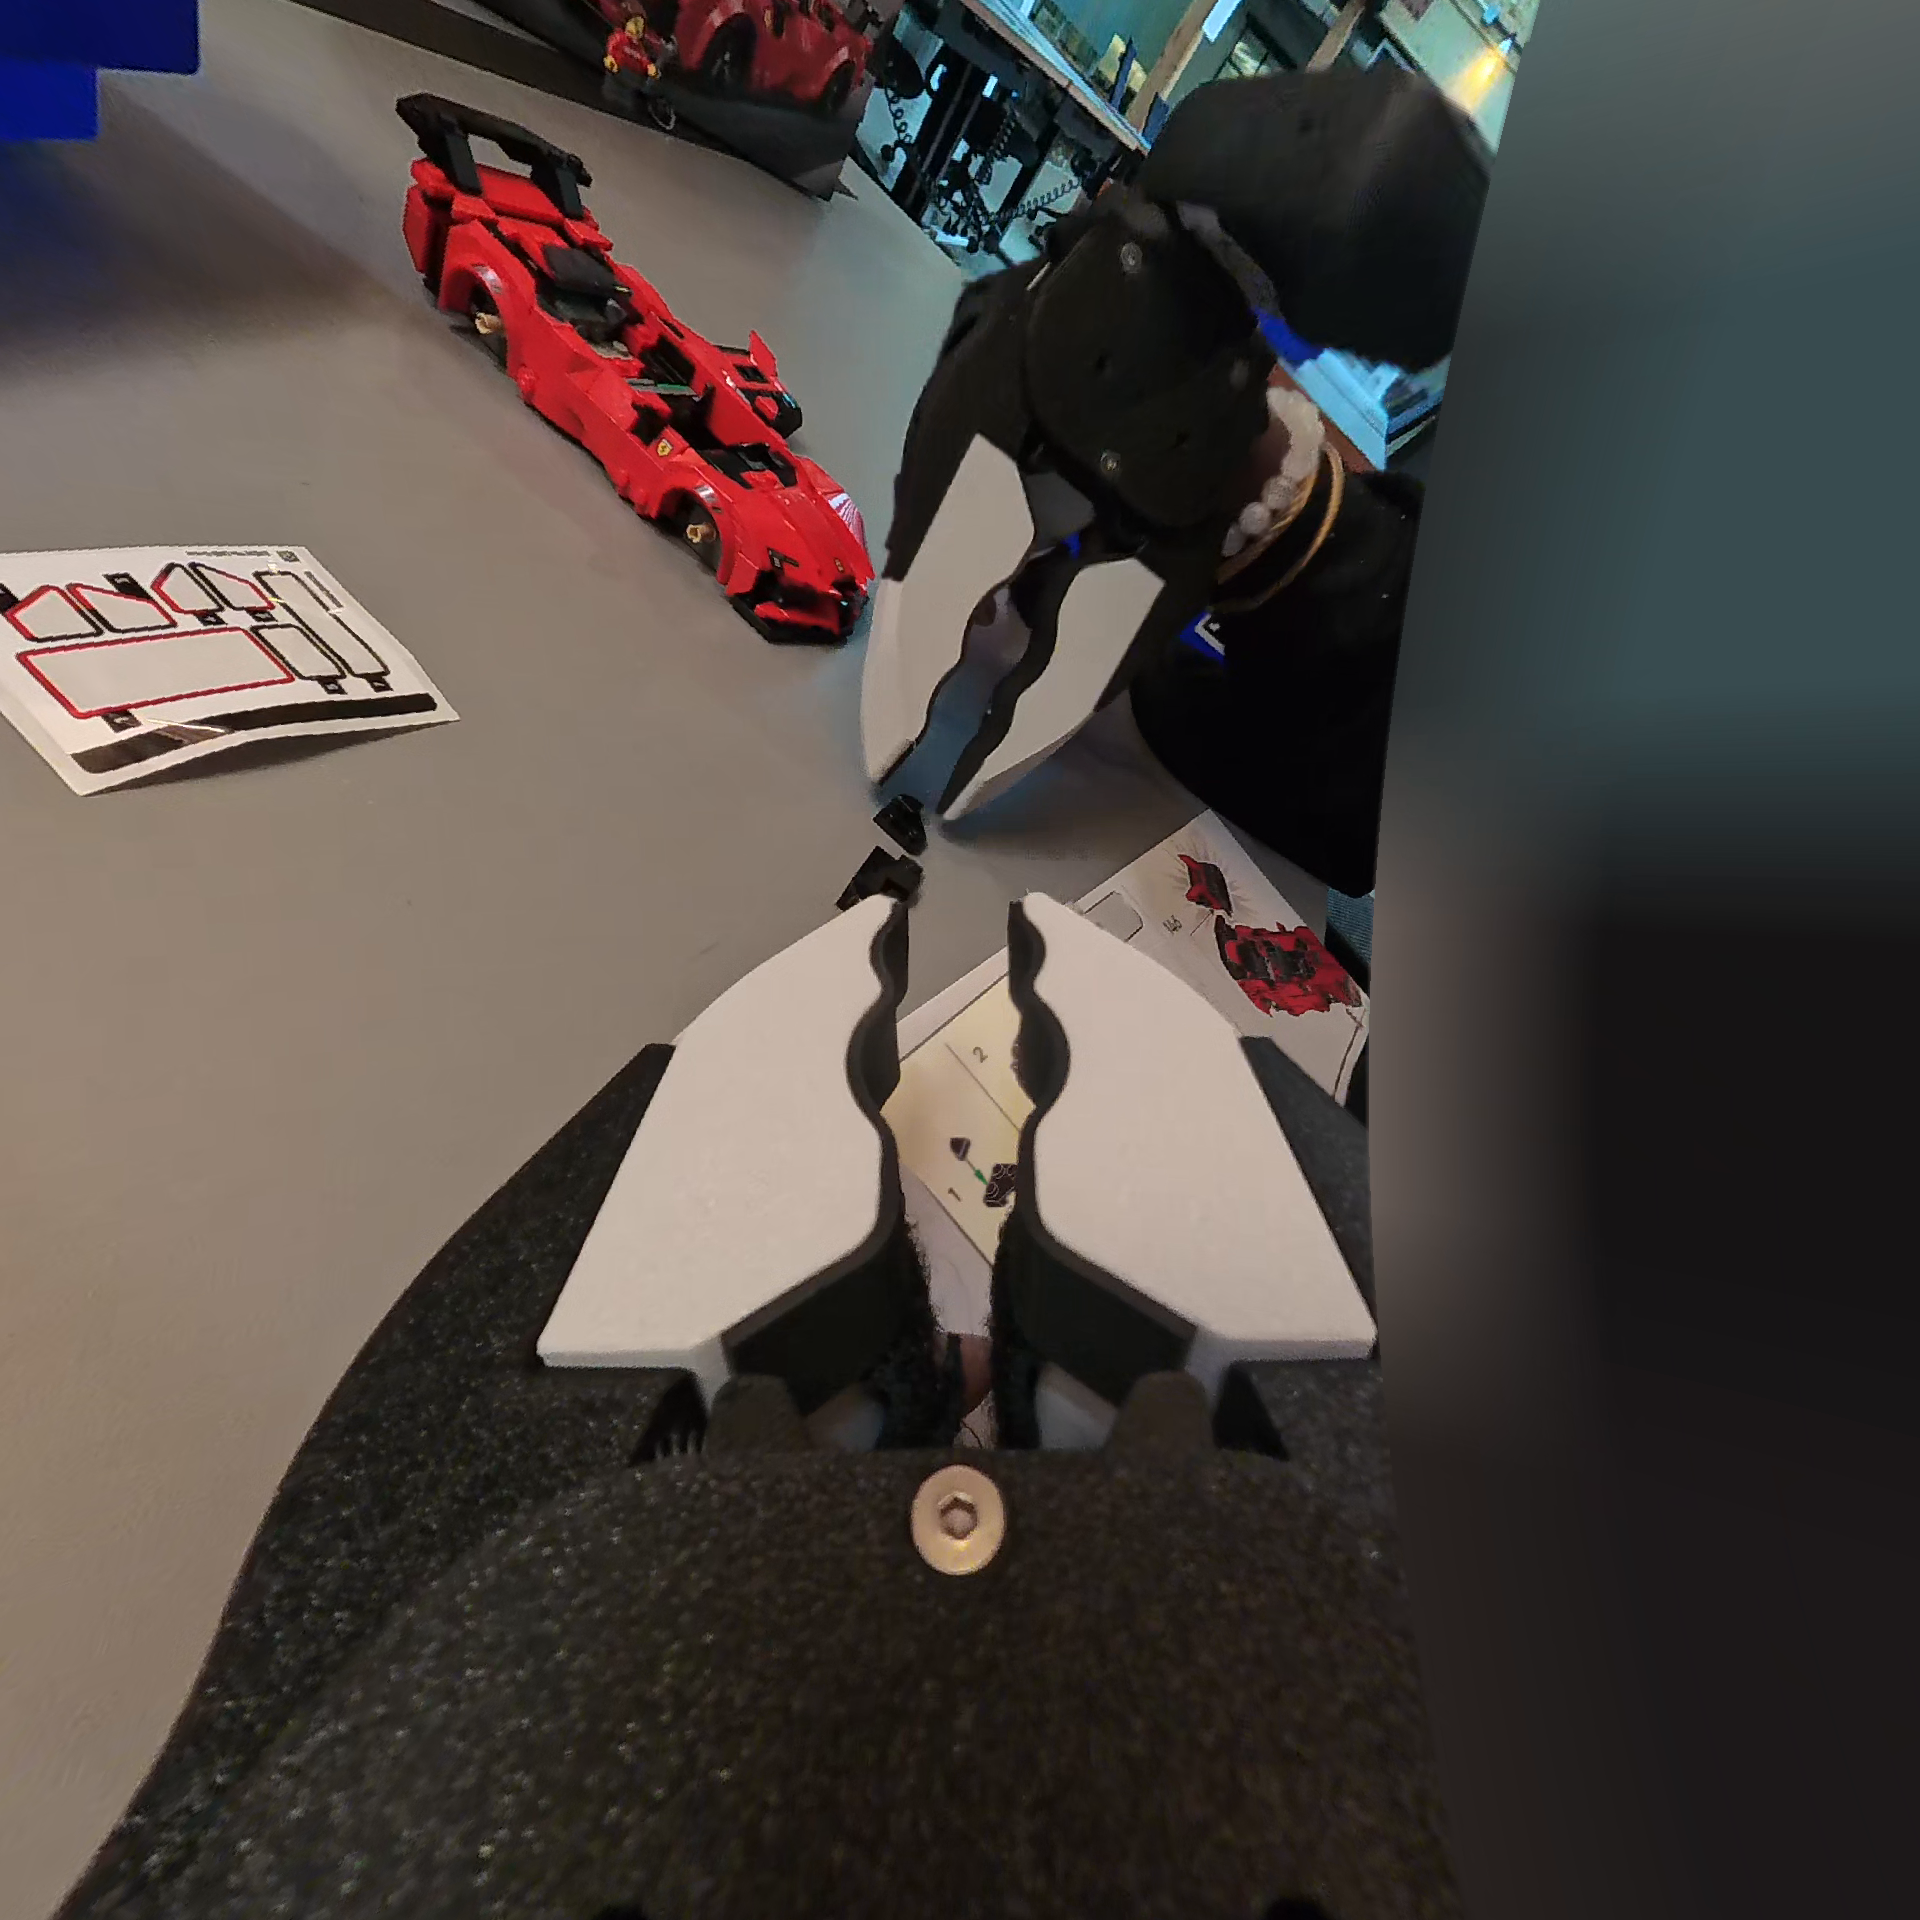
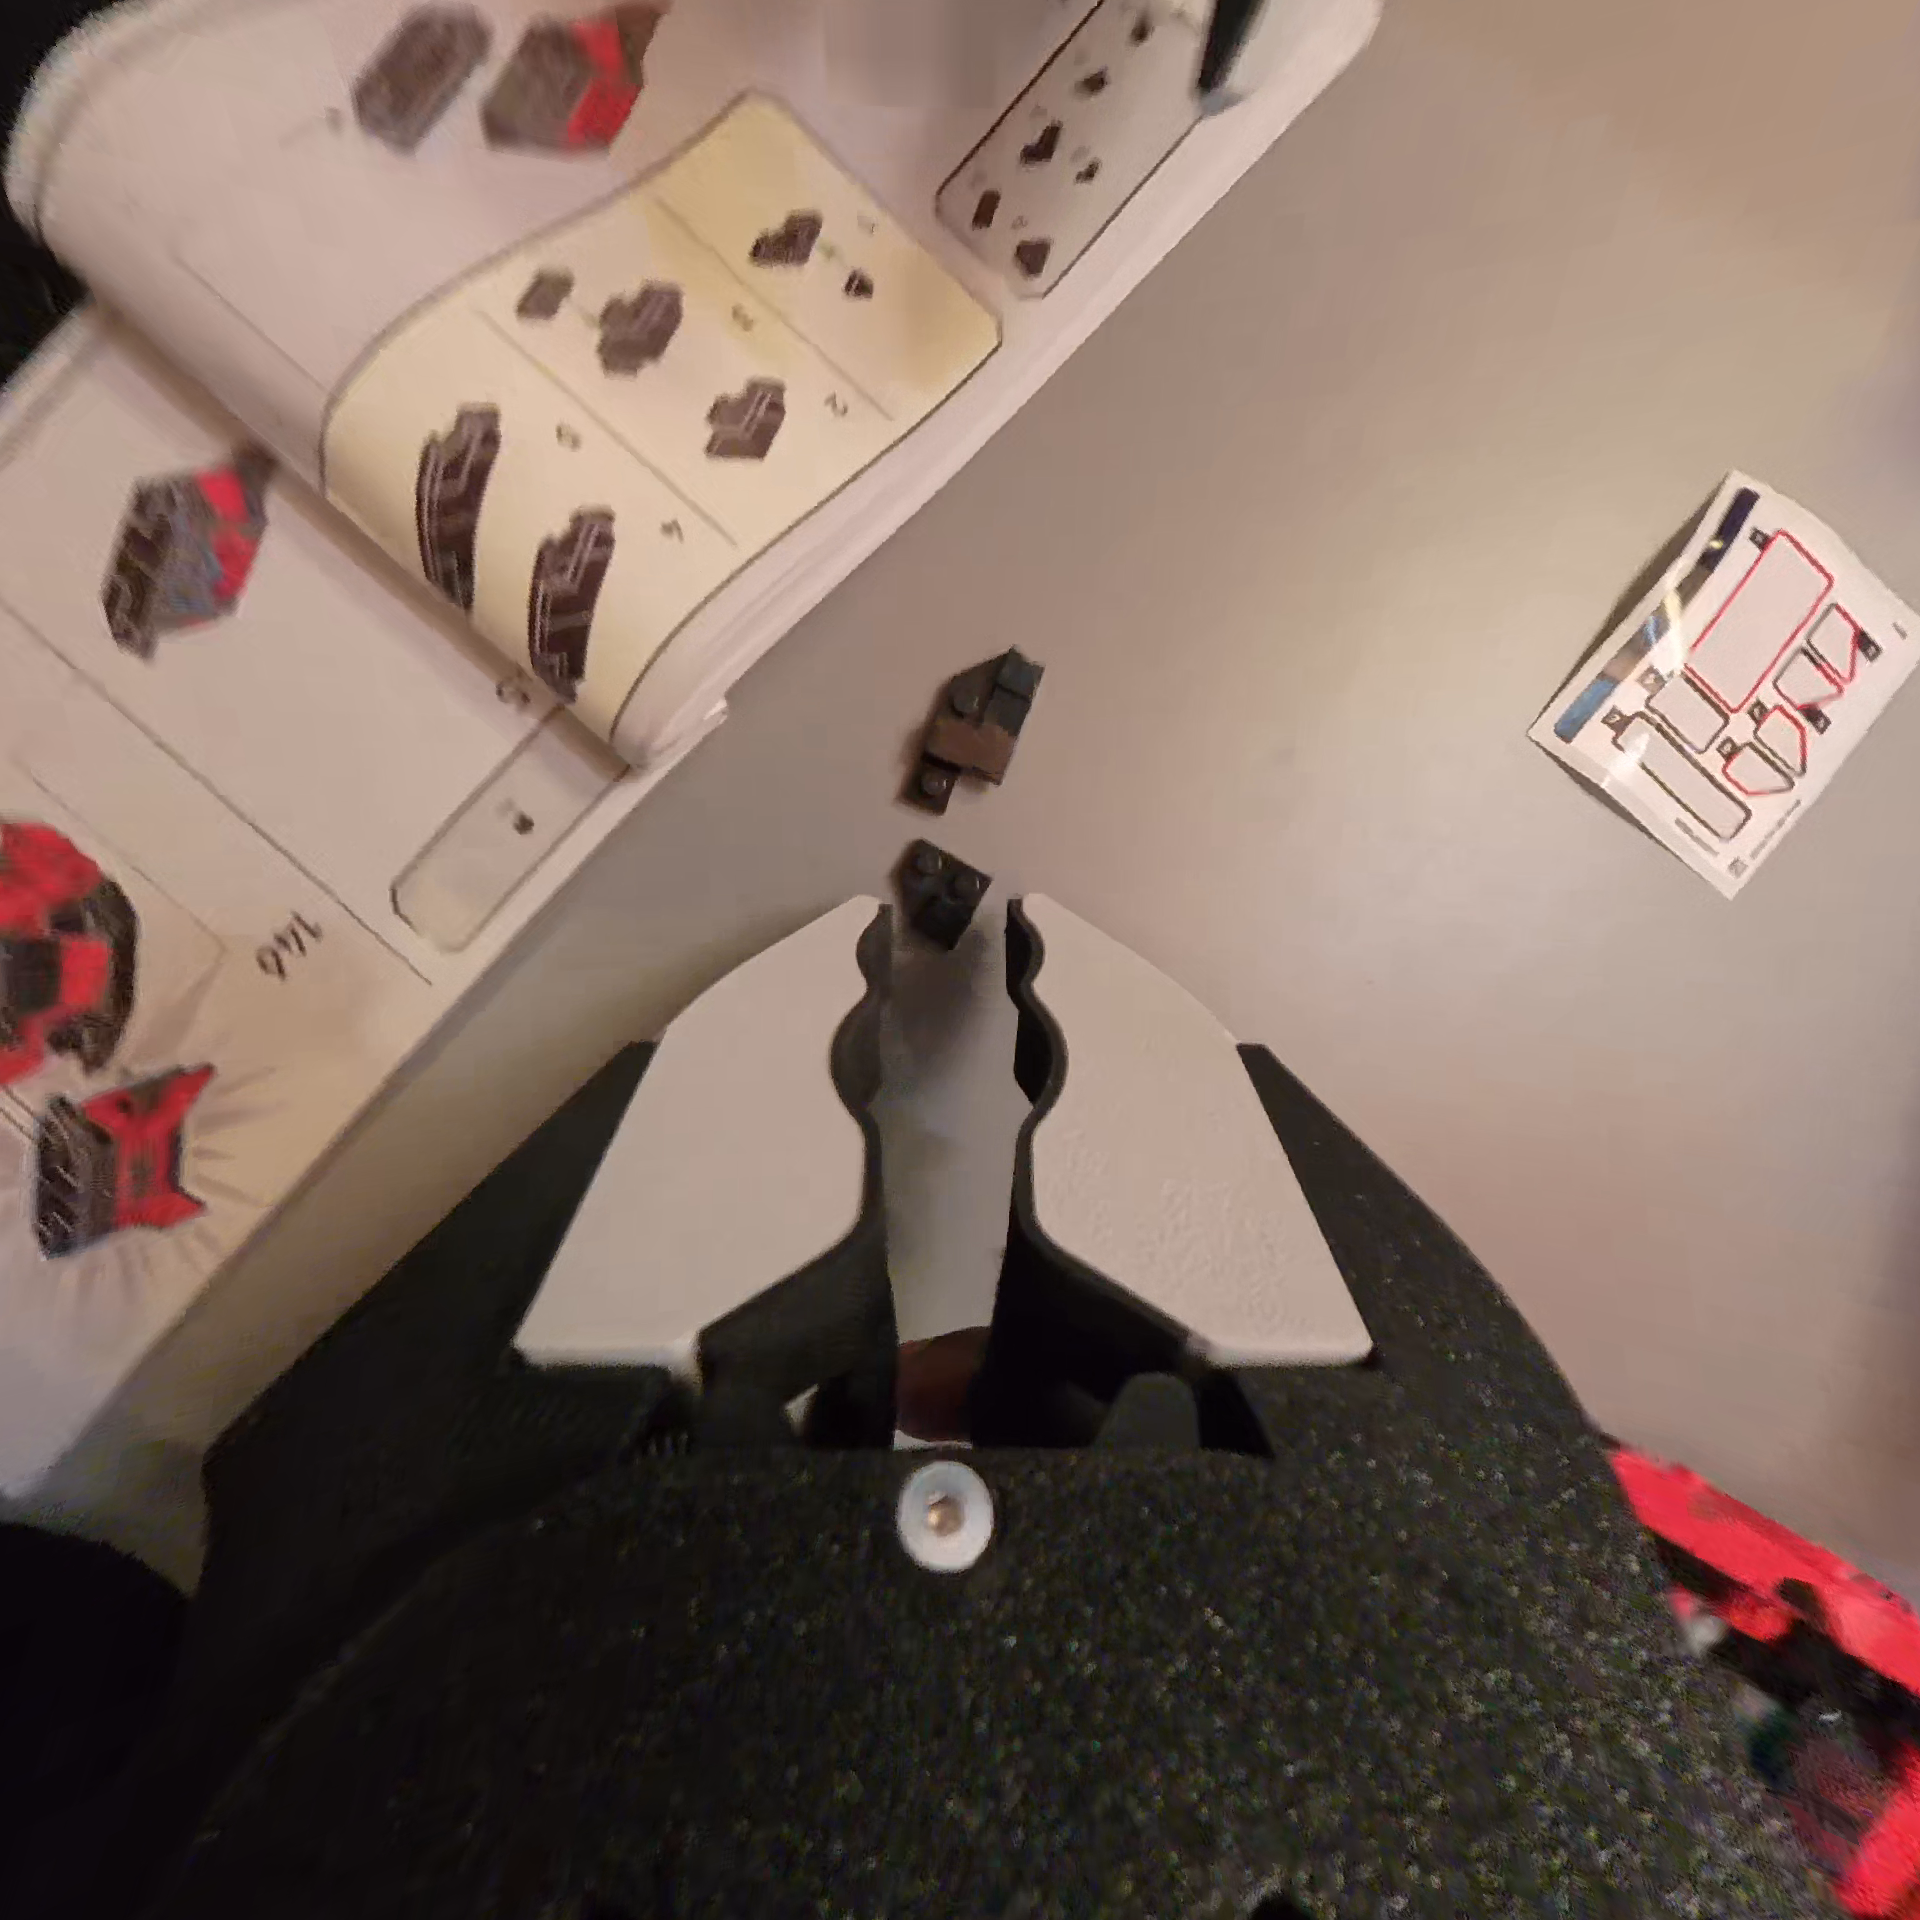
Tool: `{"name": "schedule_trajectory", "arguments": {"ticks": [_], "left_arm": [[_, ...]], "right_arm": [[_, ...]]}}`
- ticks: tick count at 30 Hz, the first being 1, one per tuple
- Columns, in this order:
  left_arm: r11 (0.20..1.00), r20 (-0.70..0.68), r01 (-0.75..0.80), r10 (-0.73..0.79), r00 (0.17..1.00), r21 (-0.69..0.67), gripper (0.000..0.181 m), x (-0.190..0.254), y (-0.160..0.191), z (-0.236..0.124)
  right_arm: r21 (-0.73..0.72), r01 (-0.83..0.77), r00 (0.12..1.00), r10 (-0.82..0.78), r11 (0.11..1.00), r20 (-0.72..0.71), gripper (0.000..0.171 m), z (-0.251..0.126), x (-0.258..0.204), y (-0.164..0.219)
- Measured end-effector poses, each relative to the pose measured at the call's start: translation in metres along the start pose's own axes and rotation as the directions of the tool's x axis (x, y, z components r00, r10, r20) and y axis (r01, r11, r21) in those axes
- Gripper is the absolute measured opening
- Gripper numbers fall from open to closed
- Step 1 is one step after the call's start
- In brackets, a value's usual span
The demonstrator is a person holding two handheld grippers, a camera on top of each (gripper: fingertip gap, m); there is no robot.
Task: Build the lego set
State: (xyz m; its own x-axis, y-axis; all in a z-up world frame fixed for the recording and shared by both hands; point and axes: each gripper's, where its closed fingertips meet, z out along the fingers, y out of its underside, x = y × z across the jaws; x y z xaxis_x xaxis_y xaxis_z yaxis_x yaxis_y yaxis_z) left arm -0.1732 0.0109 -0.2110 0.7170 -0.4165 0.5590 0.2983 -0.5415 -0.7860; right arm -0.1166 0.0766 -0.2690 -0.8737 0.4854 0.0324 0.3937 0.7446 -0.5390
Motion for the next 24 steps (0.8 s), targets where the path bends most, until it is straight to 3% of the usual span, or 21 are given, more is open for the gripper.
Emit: {"name": "schedule_trajectory", "arguments": {"ticks": [4,7,14,21,24], "left_arm": [[1.0,0.007,-0.005,0.005,1.0,-0.004,0.018,-0.001,0.001,0.0],[1.0,0.007,0.0,0.0,1.0,-0.003,0.018,-0.001,0.002,0.001],[1.0,0.009,-0.002,0.002,1.0,-0.005,0.018,0.0,0.005,0.002],[1.0,0.014,-0.016,0.016,1.0,-0.022,0.018,0.002,0.009,0.001],[0.999,0.016,-0.034,0.034,0.999,-0.039,0.018,0.003,0.012,0.0]], "right_arm": [[0.03,-0.211,0.977,0.21,0.977,0.024,0.03,0.001,-0.004,-0.005],[0.005,-0.253,0.967,0.253,0.967,-0.007,0.028,0.004,-0.004,-0.005],[-0.08,-0.15,0.988,0.146,0.985,-0.058,0.015,0.006,-0.003,0.004],[-0.098,-0.013,1.0,0.011,0.995,-0.023,0.016,0.004,-0.005,0.007],[-0.123,0.018,0.999,-0.022,0.992,-0.032,0.024,0.003,-0.004,0.008]]}}
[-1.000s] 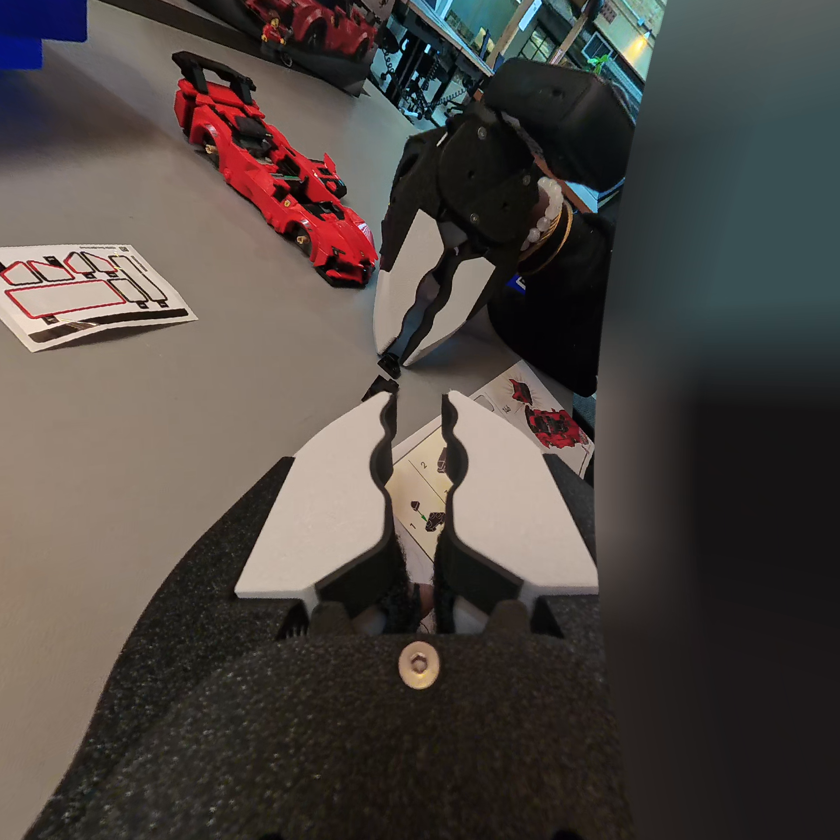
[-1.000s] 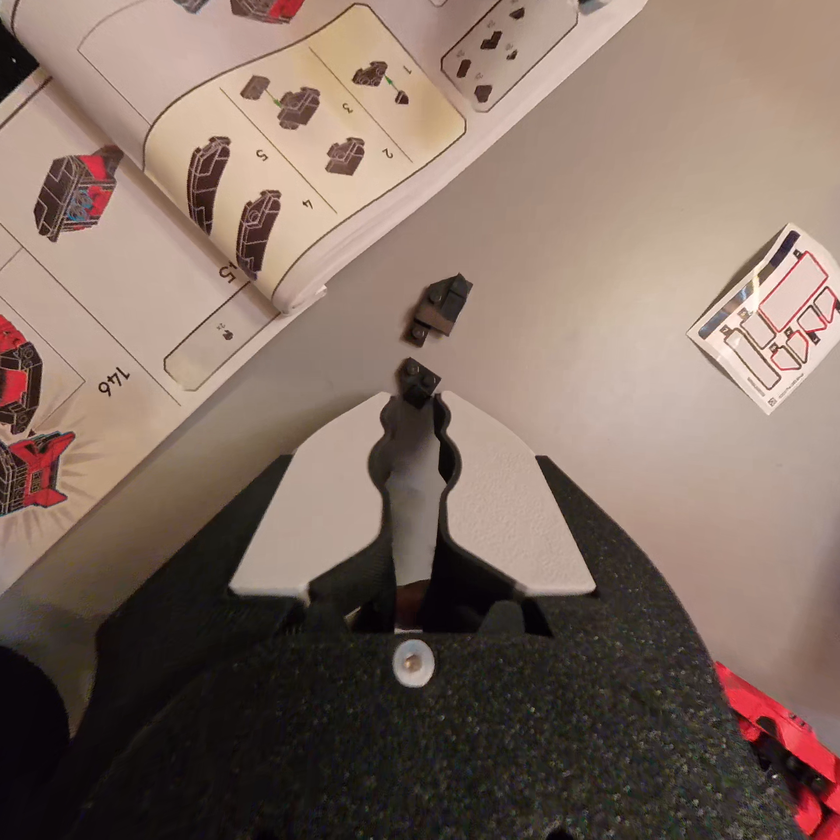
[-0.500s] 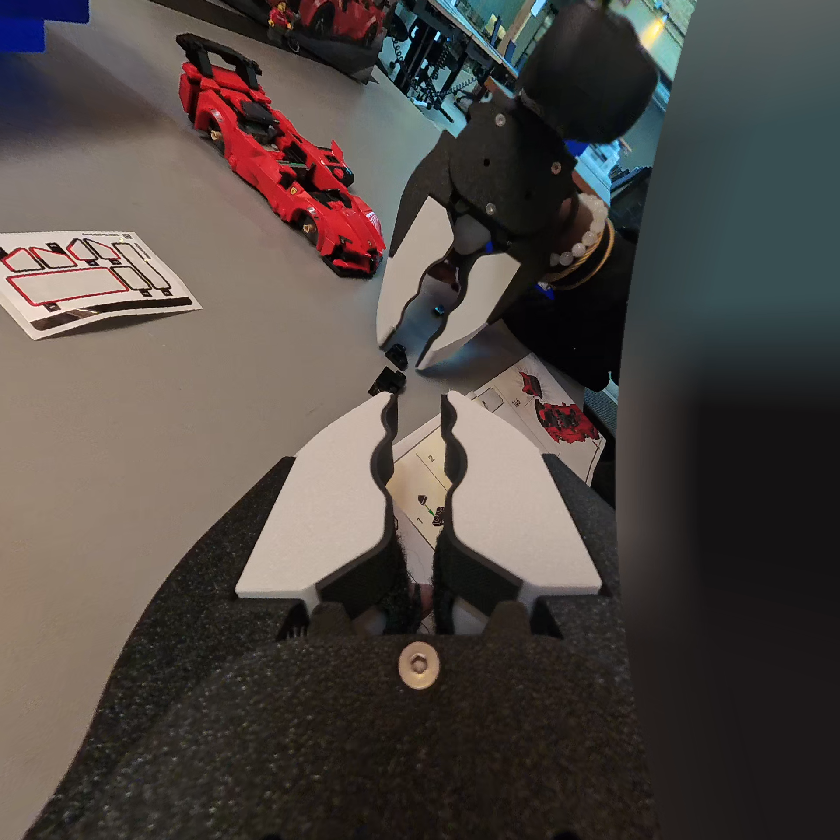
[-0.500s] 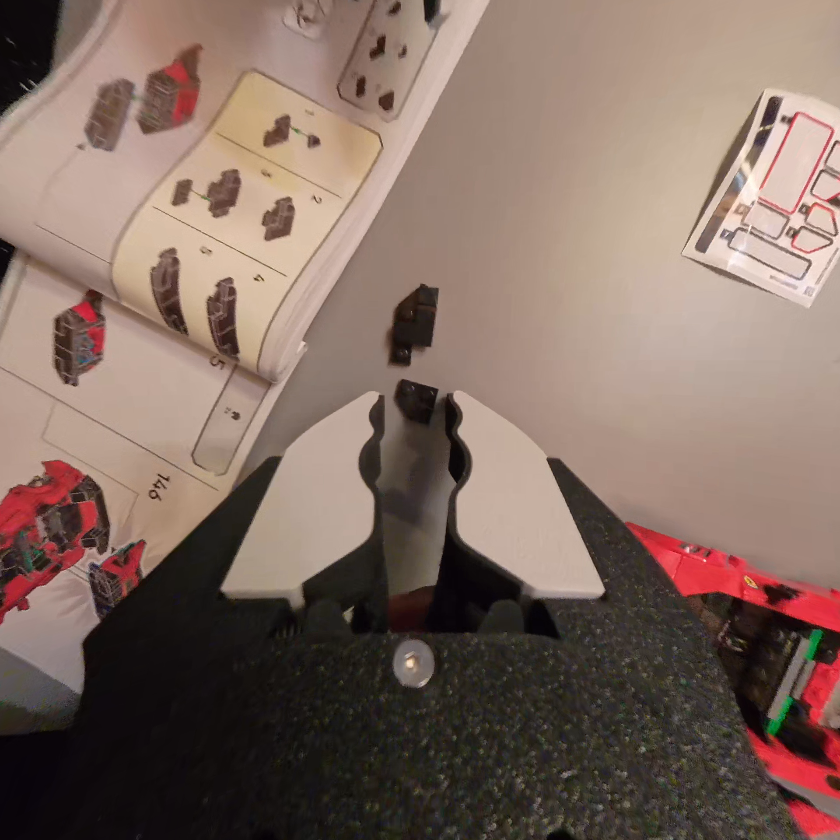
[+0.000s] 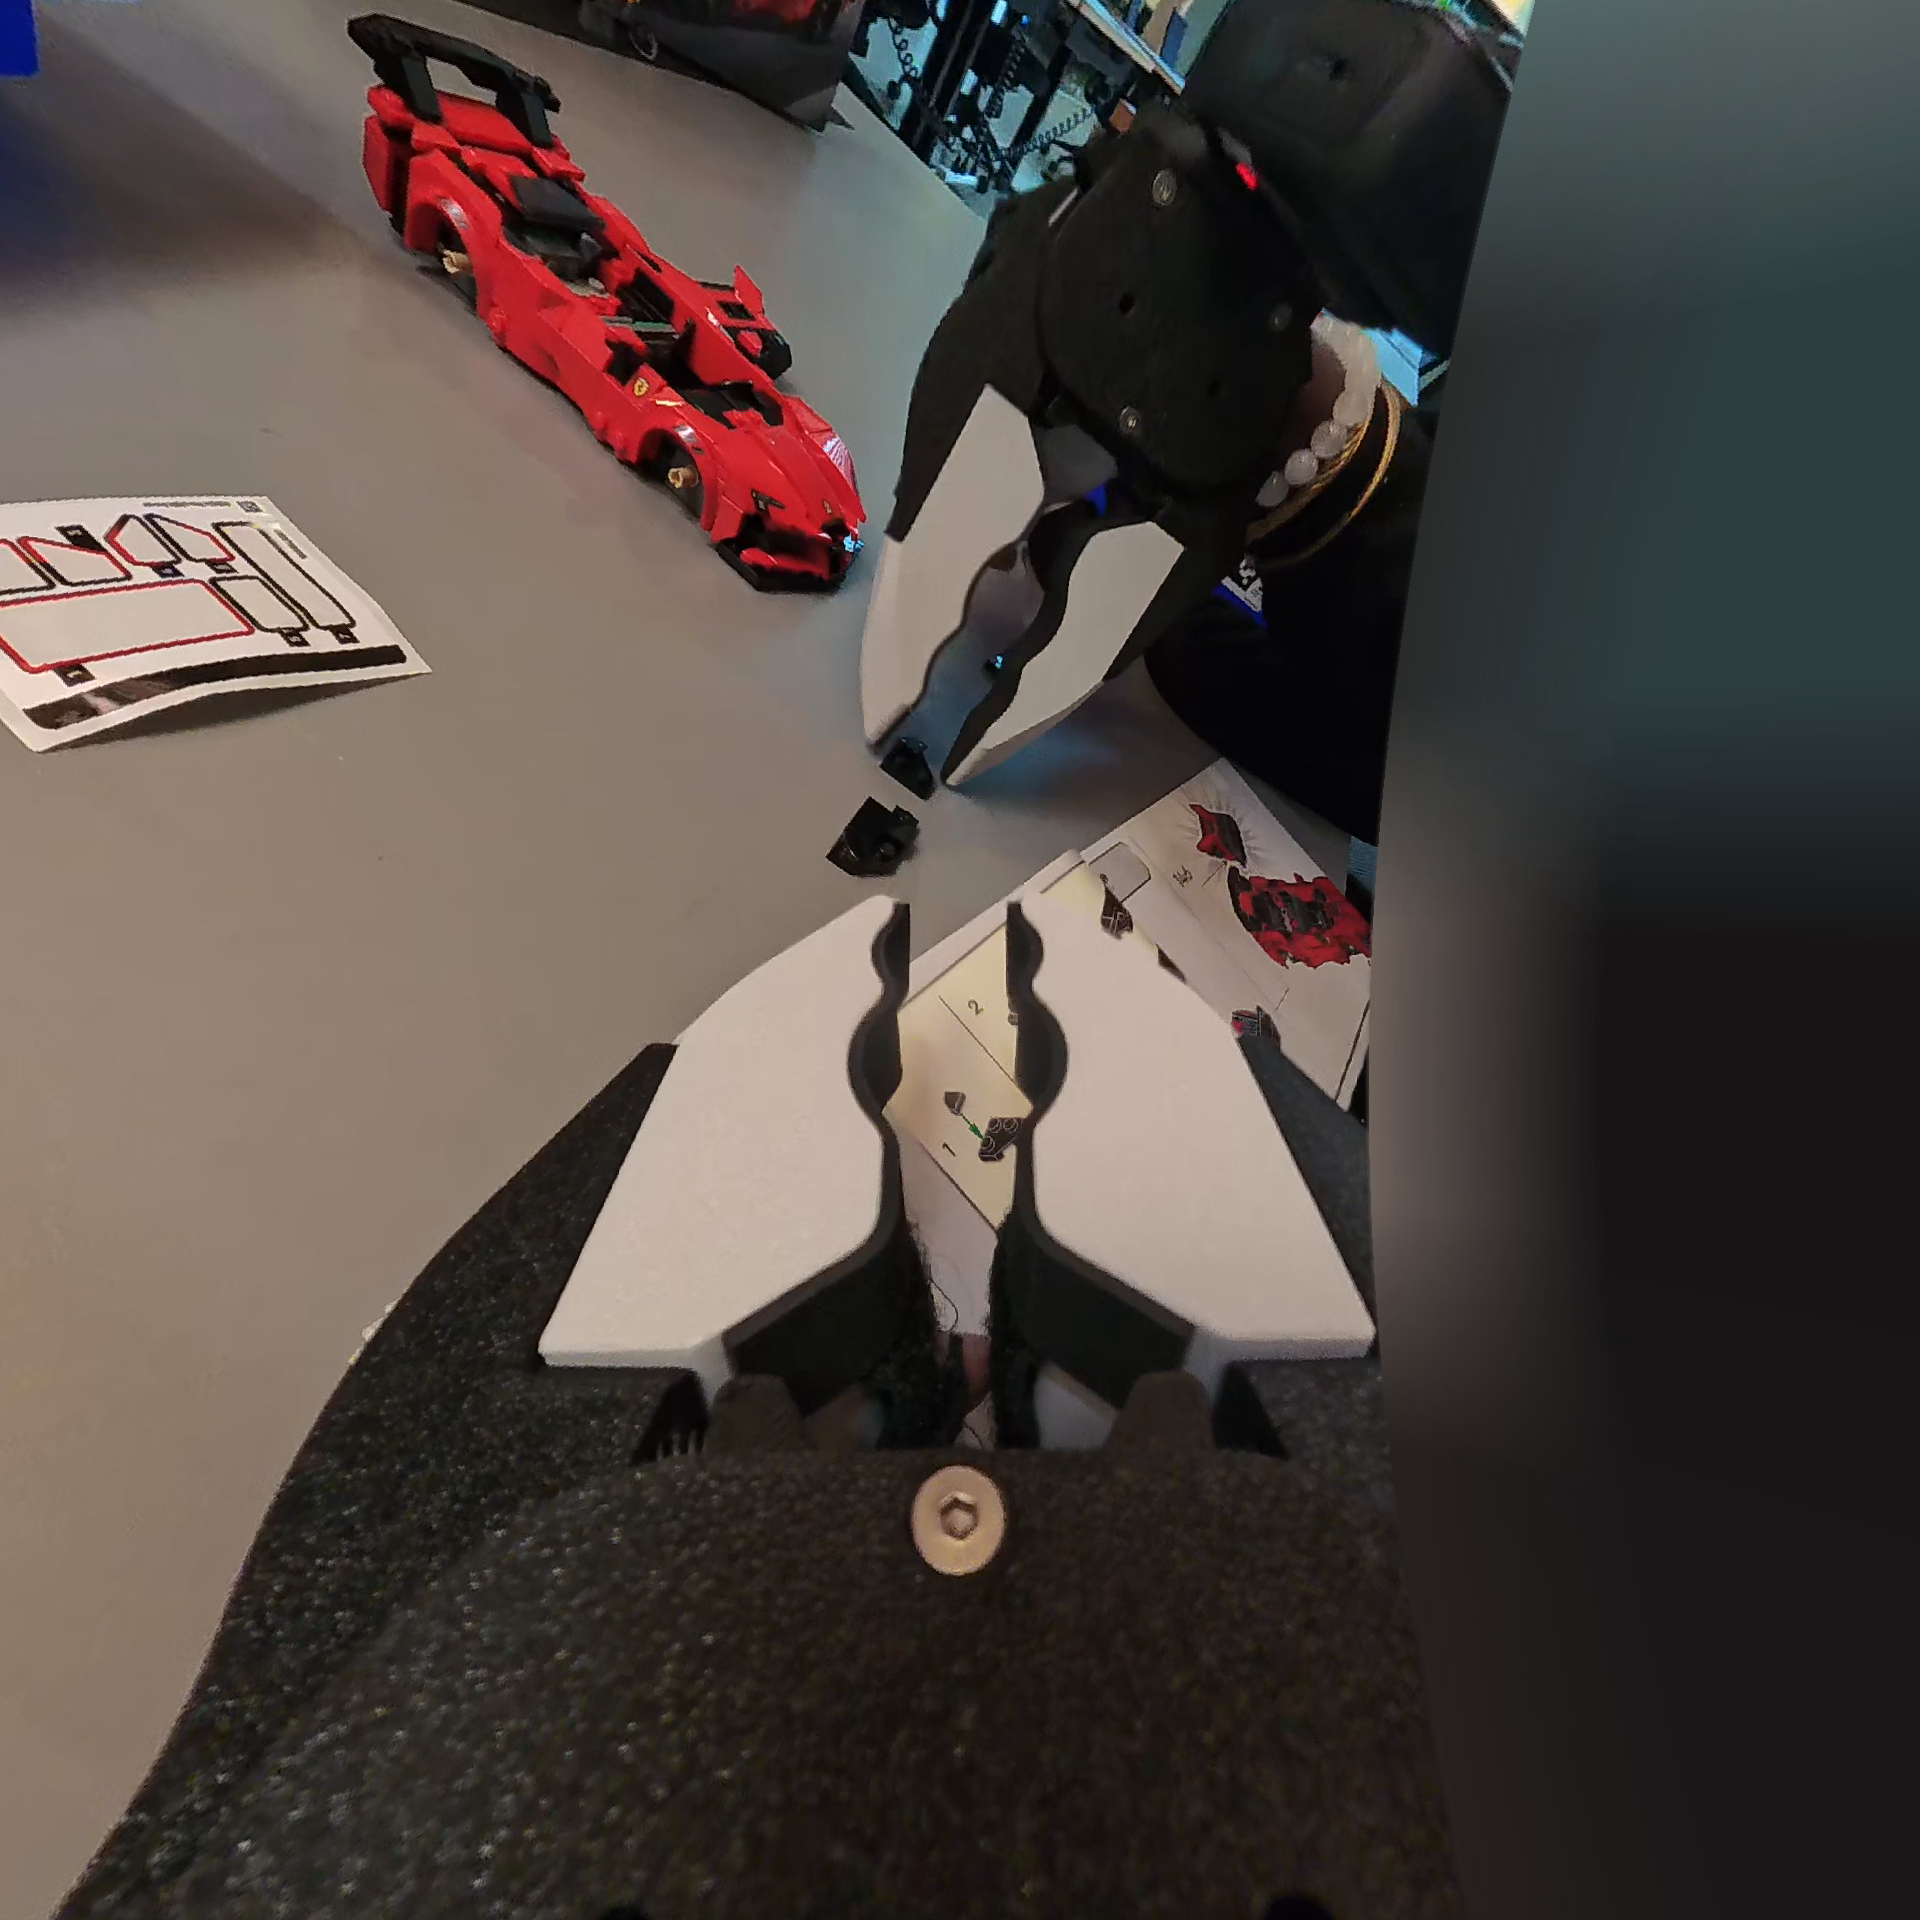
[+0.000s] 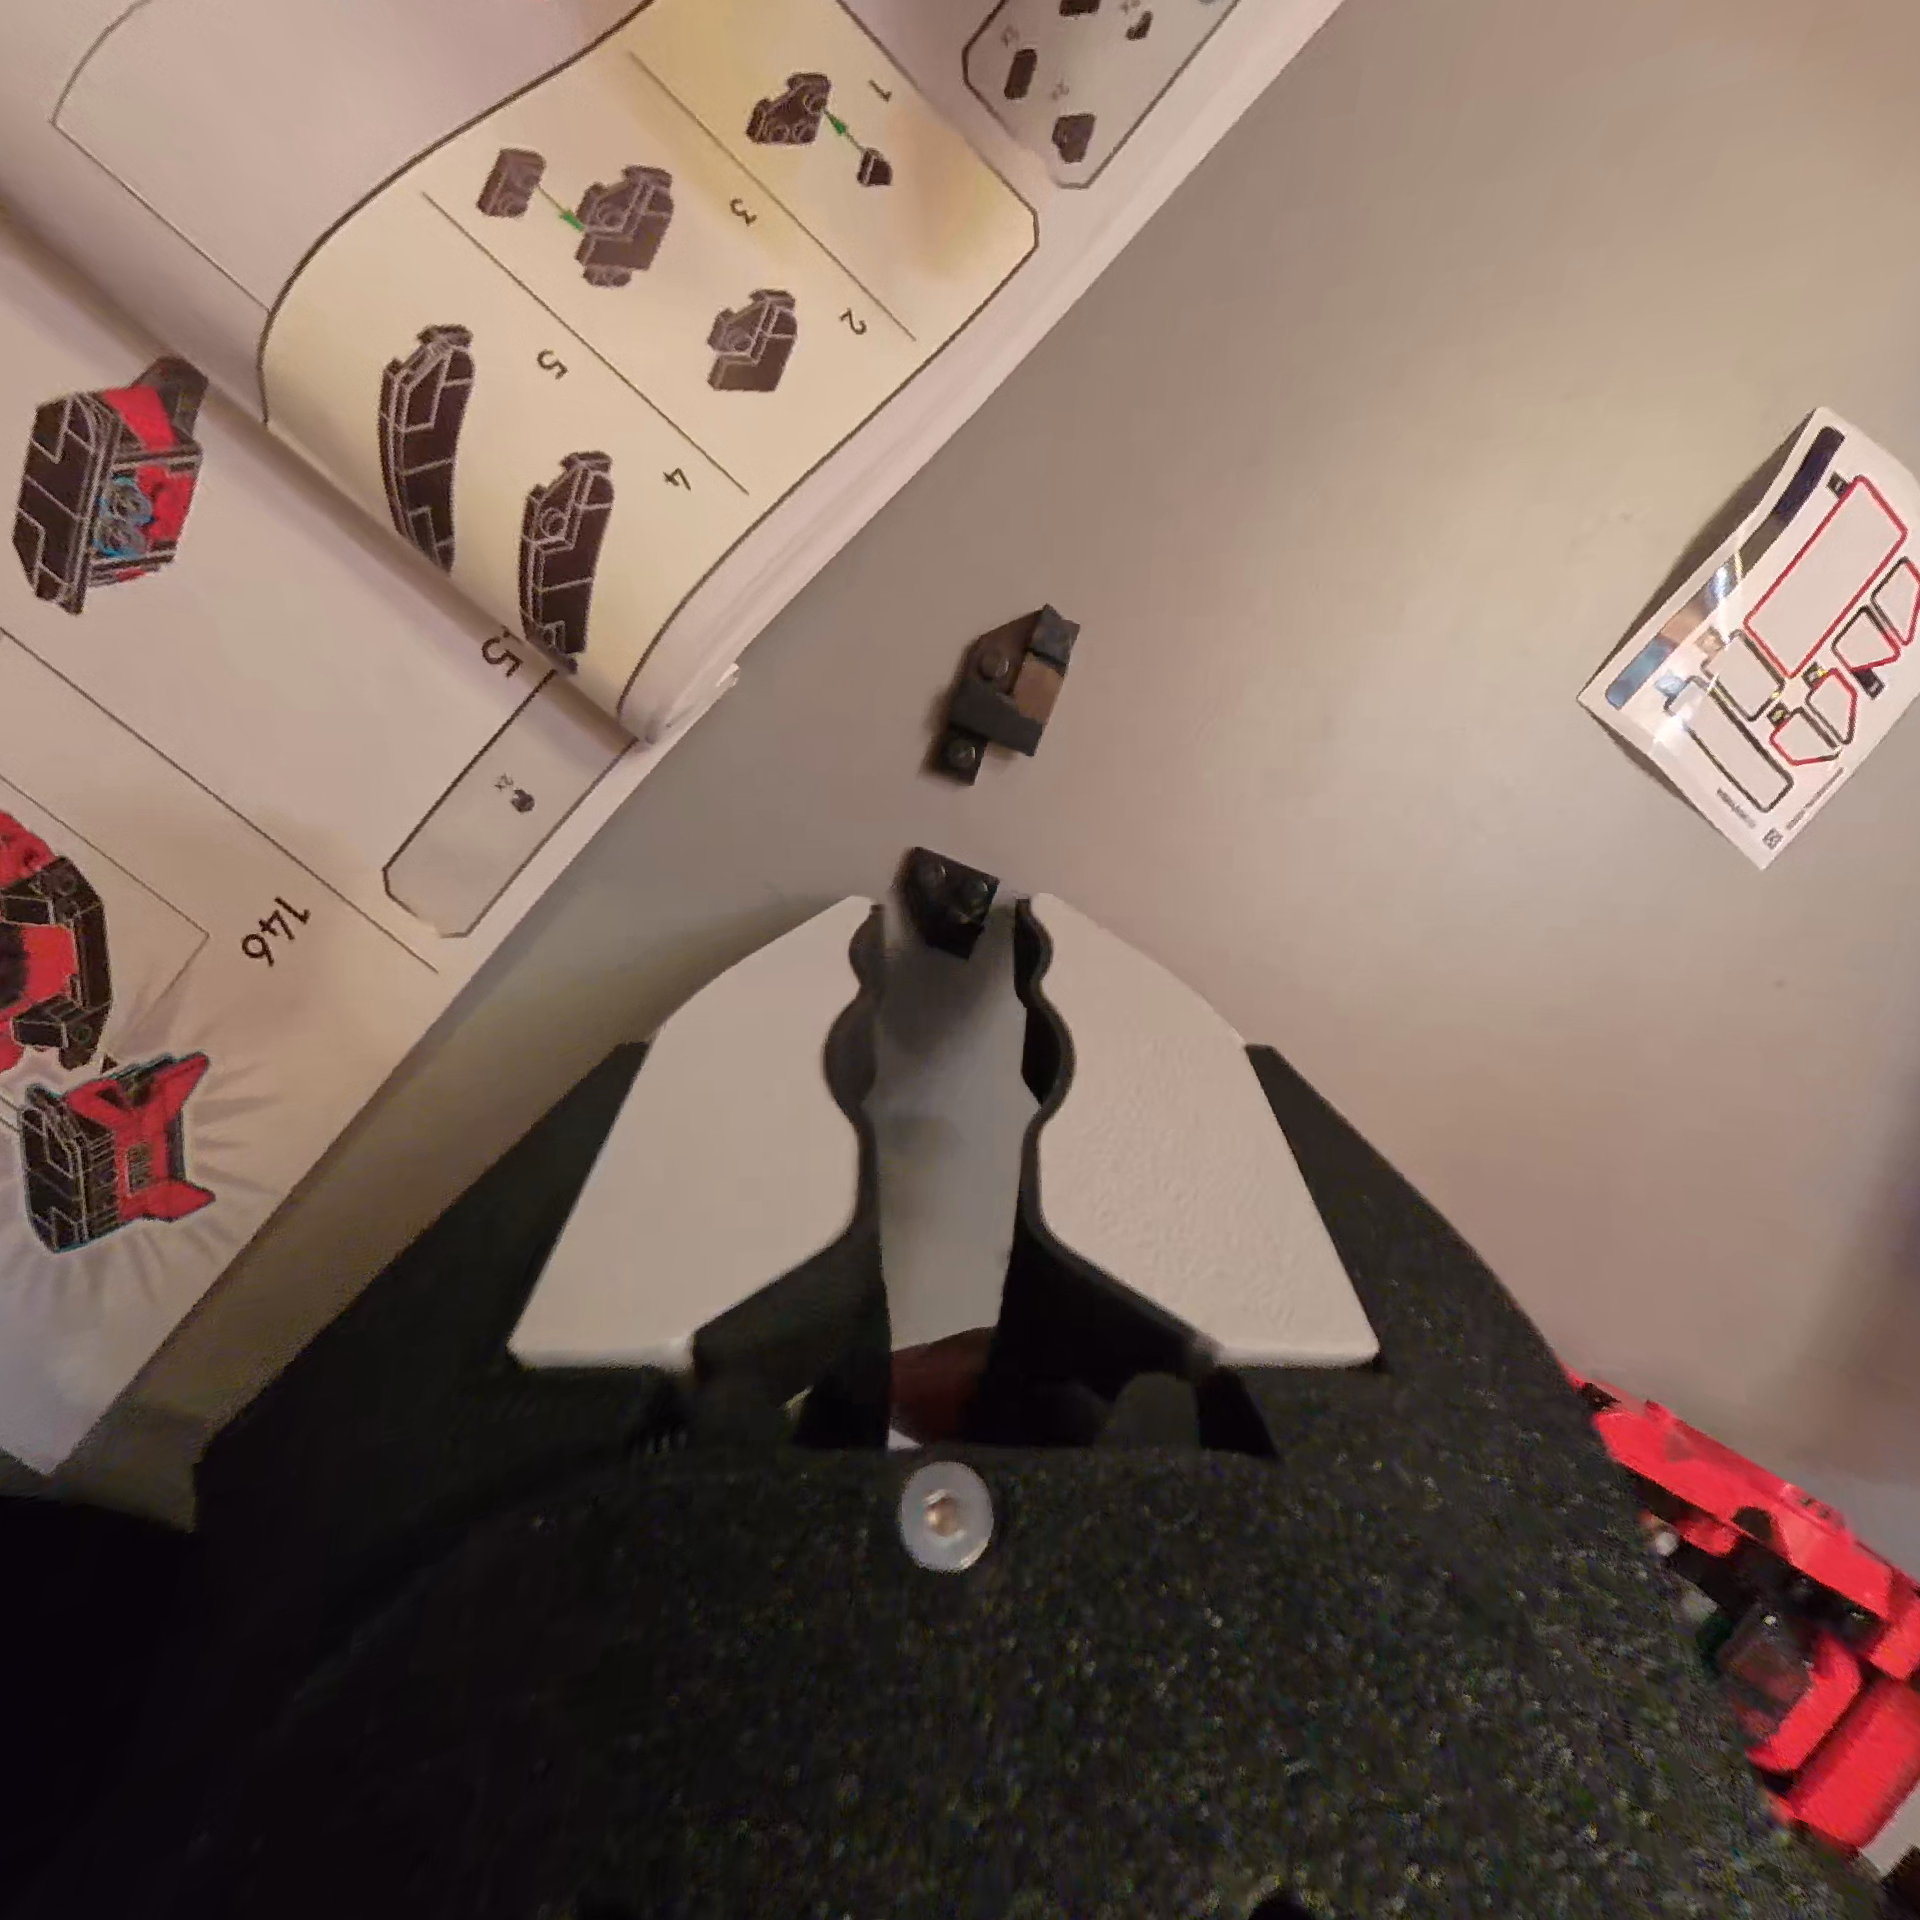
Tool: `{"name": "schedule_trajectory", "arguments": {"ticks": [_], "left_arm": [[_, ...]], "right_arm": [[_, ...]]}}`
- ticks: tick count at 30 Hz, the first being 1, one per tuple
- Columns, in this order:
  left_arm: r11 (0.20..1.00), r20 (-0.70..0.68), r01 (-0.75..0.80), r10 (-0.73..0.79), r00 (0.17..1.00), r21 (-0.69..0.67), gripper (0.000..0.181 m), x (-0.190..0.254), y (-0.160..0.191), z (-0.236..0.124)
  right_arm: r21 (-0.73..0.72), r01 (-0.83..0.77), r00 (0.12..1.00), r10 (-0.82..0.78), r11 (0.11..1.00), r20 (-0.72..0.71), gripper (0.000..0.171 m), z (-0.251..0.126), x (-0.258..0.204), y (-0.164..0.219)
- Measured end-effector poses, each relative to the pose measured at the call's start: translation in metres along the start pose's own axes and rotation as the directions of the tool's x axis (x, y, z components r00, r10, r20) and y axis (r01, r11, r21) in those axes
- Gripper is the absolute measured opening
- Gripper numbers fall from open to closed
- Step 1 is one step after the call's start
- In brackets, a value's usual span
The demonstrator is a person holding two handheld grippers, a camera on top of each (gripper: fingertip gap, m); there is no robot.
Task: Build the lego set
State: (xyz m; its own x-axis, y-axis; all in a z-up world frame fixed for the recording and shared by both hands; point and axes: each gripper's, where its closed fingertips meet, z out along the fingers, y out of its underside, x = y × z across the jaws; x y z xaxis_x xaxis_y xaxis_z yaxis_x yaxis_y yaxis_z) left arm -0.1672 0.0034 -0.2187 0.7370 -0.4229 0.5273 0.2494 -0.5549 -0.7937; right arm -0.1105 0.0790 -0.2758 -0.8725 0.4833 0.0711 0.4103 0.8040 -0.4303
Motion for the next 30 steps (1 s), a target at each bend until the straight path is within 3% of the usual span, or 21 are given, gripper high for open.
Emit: {"name": "schedule_trajectory", "arguments": {"ticks": [7,11,14,17,23,30], "left_arm": [[0.998,-0.005,-0.047,0.047,0.999,-0.034,0.018,0.004,0.006,0.001],[0.996,0.001,-0.073,0.074,0.997,-0.051,0.018,0.005,0.008,0.002],[0.995,0.0,-0.088,0.088,0.996,-0.057,0.019,0.007,0.01,0.003],[0.993,-0.002,-0.102,0.102,0.995,-0.059,0.019,0.009,0.01,0.002],[0.992,-0.001,-0.113,0.113,0.994,-0.062,0.019,0.013,0.012,0.001],[0.99,0.0,-0.126,0.126,0.992,-0.067,0.018,0.02,0.011,0.005]], "right_arm": [[0.017,-0.04,0.997,0.041,0.999,-0.071,0.022,-0.017,0.004,-0.002],[-0.045,-0.213,0.964,0.202,0.976,-0.175,0.018,-0.033,0.002,0.004],[-0.003,-0.321,0.932,0.315,0.947,-0.182,0.018,-0.042,-0.018,-0.002],[0.074,-0.435,0.881,0.441,0.898,-0.171,0.016,-0.051,-0.042,-0.004],[0.135,-0.624,0.737,0.637,0.769,-0.225,0.01,-0.044,-0.083,0.031],[0.268,-0.682,0.615,0.732,0.681,-0.294,0.011,-0.045,-0.092,0.048]]}}
